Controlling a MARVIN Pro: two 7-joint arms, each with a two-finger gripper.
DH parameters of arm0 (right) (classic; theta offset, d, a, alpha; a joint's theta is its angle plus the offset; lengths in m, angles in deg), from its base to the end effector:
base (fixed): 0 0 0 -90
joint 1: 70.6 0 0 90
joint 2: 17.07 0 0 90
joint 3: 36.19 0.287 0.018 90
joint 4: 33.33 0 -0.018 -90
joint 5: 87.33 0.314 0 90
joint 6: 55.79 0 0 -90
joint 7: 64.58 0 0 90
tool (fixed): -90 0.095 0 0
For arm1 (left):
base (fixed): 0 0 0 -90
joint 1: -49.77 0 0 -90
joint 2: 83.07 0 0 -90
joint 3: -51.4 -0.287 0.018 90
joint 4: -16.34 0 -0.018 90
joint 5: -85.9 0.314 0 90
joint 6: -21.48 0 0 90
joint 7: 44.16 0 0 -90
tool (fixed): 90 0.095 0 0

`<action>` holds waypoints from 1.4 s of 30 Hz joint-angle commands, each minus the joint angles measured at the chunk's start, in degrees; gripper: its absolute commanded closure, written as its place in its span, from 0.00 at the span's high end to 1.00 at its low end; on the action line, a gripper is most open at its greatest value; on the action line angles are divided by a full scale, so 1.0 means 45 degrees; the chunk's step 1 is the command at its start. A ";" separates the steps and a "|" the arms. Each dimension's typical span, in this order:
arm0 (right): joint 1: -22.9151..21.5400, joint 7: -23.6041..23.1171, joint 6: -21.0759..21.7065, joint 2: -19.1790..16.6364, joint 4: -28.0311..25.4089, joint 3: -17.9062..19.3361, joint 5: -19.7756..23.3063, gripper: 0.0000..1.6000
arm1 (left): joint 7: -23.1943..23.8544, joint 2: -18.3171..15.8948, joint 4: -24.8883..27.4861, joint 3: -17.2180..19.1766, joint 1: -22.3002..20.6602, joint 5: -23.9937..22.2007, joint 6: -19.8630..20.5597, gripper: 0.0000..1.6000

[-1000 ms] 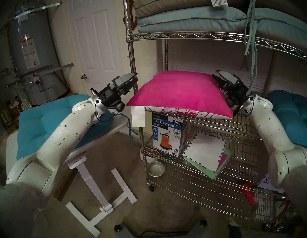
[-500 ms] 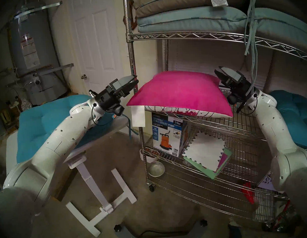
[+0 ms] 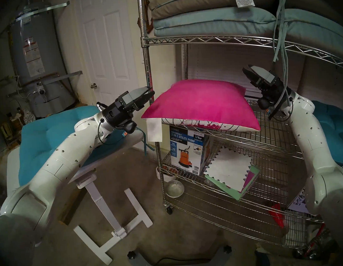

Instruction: Put cushion on the shelf

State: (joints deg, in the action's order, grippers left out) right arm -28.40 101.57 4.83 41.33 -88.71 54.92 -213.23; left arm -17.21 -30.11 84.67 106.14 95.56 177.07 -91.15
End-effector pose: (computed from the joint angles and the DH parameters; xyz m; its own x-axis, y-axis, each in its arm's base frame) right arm 0.5133 -0.1797 -0.0303 -0.0883 0.5383 -0.8381 -0.9313 0.2539 0.2612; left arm 0.5041 0.0314 -0.0987 -0.4364 -0.5085 -0.7422 0.8758 -0.0509 -0.4801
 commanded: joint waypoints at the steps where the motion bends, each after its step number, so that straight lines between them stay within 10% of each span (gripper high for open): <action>1: 0.0216 0.0434 -0.0163 -0.0191 -0.1001 0.0169 0.0233 1.00 | -0.0154 -0.0460 0.0894 0.0311 0.0170 -0.0205 0.0010 1.00; 42: 0.2931 -0.1388 -0.1926 0.0812 -0.6922 0.1131 0.2226 1.00 | 0.0392 -0.2707 0.5676 0.1668 0.2775 -0.1214 0.0137 1.00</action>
State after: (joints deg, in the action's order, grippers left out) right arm -17.26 93.60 -3.01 44.45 -115.05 58.56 -205.55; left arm -16.43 -39.72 106.49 111.85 105.93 173.16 -90.96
